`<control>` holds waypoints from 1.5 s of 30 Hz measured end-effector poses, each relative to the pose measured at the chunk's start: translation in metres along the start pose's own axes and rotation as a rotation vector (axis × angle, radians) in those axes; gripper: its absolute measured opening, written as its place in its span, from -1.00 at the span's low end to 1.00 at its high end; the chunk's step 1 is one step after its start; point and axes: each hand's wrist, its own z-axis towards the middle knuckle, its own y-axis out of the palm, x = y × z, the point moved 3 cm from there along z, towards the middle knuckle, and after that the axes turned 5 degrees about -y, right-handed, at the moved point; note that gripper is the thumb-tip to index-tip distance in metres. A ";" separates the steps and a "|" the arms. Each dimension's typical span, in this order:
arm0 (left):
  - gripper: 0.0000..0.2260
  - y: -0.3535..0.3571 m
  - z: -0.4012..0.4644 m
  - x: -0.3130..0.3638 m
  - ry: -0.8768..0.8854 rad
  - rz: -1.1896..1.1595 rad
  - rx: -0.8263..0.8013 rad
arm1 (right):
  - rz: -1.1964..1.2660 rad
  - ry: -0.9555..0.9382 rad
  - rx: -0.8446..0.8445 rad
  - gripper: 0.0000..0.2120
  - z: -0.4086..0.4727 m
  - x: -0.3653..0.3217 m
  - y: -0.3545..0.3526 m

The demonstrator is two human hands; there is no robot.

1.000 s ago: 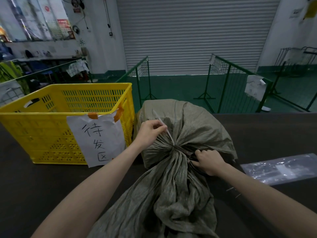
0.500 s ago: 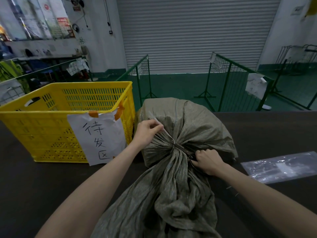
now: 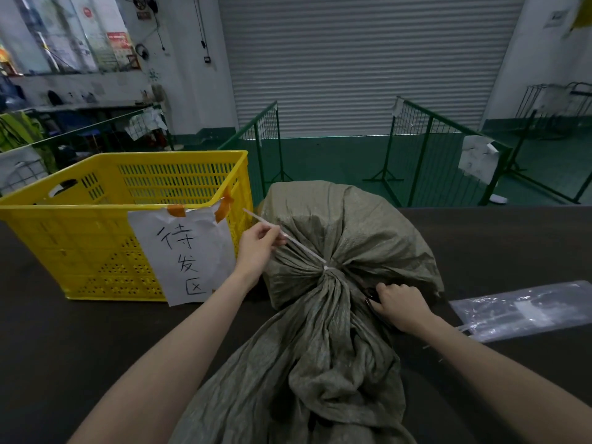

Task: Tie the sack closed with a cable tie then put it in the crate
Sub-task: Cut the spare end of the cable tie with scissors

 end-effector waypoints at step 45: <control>-0.85 0.054 -0.015 -0.059 -0.276 -0.137 -0.017 | 0.522 0.601 -0.166 -0.74 -0.013 0.088 0.104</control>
